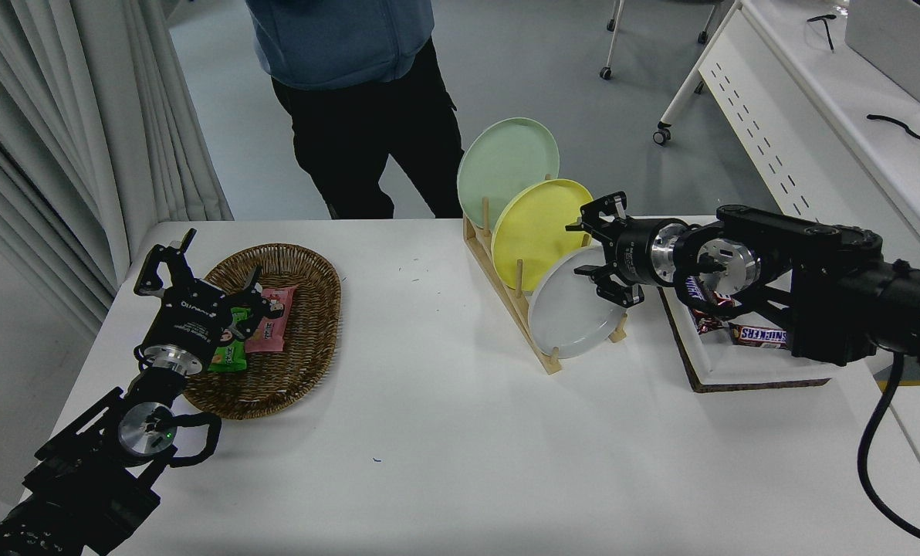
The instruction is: Place the plate on the table
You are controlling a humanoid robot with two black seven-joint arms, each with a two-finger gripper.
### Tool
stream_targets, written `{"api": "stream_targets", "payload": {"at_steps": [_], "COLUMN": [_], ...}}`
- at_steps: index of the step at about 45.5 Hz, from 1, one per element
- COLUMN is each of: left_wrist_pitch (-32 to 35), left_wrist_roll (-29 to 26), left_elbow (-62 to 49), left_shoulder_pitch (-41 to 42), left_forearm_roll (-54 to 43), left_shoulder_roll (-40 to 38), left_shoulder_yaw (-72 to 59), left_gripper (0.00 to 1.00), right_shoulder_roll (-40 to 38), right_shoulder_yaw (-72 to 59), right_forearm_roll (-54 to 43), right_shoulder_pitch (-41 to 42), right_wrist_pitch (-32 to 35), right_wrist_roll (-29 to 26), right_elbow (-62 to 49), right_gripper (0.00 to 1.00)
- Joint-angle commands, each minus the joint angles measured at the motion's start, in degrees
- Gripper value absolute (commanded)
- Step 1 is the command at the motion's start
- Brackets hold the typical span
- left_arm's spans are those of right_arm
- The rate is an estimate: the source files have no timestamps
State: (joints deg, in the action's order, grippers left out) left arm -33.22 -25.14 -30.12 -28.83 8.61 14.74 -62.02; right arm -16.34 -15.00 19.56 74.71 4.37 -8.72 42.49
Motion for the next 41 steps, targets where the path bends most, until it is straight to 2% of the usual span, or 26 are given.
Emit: {"api": "stream_targets", "payload": {"at_steps": [1,16,19,28,32,41], "left_wrist_pitch": [0.00,0.00,0.00,0.00,0.00,0.00], "left_wrist_roll": [0.00,0.00,0.00,0.00,0.00,0.00], "left_elbow": [0.06,0.06,0.06,-0.03,-0.03,0.06], "left_shoulder_pitch": [0.00,0.00,0.00,0.00,0.00,0.00], "left_forearm_roll": [0.00,0.00,0.00,0.00,0.00,0.00], "left_shoulder_roll": [0.02,0.02,0.02,0.02,0.02,0.02], "left_shoulder_yaw": [0.05,0.05,-0.03,-0.03,0.05,-0.03], "left_gripper": [1.00,1.00,1.00,1.00,1.00,1.00], "right_shoulder_roll": [0.17,0.08,-0.10,-0.27,-0.27,-0.36], "right_shoulder_yaw": [0.05,0.49,0.49,0.49,0.49,0.67], "right_forearm_roll": [-0.14,-0.14,-0.14,-0.05,-0.05,-0.05], "right_shoulder_pitch": [-0.17,-0.09,-0.09,0.09,0.18,0.18], "right_wrist_pitch": [0.46,0.81,1.43,2.04,2.13,2.04], "right_wrist_roll": [0.02,-0.24,-0.24,-1.03,-1.73,-2.96], "right_elbow": [-0.12,-0.04,-0.04,0.05,0.14,0.14], "right_gripper": [0.47,0.38,0.33,0.27,0.20,0.18]}}
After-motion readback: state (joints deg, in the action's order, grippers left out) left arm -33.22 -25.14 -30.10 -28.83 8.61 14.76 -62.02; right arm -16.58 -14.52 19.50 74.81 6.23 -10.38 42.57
